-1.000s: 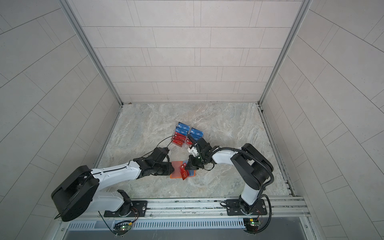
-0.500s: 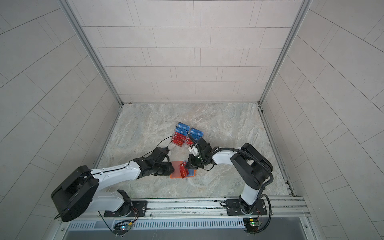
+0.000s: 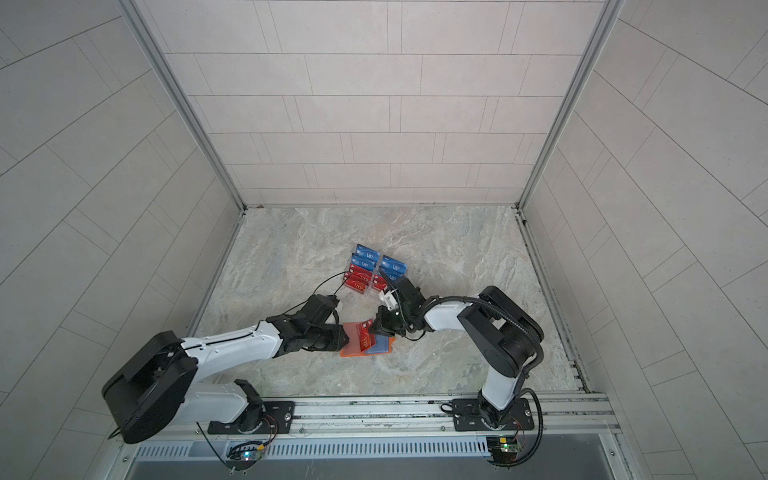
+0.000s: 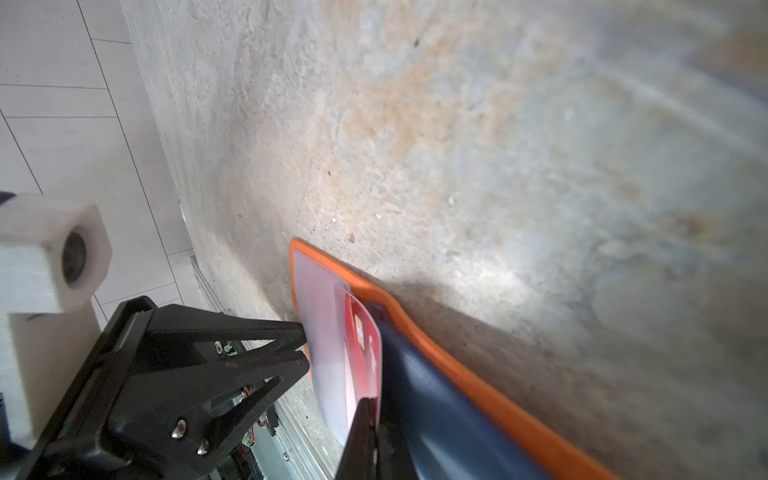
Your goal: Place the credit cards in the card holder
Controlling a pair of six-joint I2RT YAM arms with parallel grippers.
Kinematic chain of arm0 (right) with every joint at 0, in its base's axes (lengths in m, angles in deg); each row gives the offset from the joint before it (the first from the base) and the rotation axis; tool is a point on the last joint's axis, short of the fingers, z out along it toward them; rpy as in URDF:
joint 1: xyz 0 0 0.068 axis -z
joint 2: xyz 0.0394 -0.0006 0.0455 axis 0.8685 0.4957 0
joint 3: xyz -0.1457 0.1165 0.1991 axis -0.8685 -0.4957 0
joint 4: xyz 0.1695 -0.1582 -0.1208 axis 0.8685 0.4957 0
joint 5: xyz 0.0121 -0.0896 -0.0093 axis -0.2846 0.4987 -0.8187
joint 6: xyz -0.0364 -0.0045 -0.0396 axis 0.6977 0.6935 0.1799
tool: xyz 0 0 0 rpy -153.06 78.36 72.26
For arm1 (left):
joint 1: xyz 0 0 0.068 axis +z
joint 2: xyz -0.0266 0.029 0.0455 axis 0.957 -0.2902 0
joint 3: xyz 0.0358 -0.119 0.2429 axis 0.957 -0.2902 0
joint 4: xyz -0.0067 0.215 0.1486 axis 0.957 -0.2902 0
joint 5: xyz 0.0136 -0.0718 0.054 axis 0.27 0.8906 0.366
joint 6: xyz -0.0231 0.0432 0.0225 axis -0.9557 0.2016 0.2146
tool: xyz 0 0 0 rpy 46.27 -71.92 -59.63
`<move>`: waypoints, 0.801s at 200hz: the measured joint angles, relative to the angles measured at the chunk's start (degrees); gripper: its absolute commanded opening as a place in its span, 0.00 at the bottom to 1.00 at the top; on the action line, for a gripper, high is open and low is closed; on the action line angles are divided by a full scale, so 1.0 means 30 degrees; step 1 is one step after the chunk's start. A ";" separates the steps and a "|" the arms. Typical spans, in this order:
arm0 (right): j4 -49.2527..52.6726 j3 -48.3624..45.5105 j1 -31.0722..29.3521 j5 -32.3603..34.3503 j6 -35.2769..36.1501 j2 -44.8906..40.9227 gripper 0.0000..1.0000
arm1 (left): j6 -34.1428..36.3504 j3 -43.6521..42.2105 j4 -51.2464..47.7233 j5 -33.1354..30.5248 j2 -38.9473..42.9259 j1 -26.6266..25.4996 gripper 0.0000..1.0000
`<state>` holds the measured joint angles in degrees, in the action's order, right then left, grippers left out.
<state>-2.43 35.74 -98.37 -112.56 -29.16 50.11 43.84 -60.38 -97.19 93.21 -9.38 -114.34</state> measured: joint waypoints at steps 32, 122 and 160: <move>-0.0386 -0.0117 0.0000 -0.0007 -0.0539 0.0036 0.00 | 0.0000 0.0036 -0.0124 0.0000 0.0000 0.0000 0.25; -0.1341 -0.0131 -0.0474 0.0546 -0.1297 0.0379 0.00 | 0.0342 0.0051 -0.0831 0.0022 0.0255 0.0000 0.25; -0.1202 0.0102 -0.1377 0.1909 -0.1275 0.0233 0.01 | 0.0313 0.0051 -0.0845 0.0095 0.0262 0.0000 0.29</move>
<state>-6.04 36.05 -102.50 -106.83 -32.99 50.81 44.78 -60.23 -99.73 93.49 -8.59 -114.34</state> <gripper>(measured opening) 0.056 0.274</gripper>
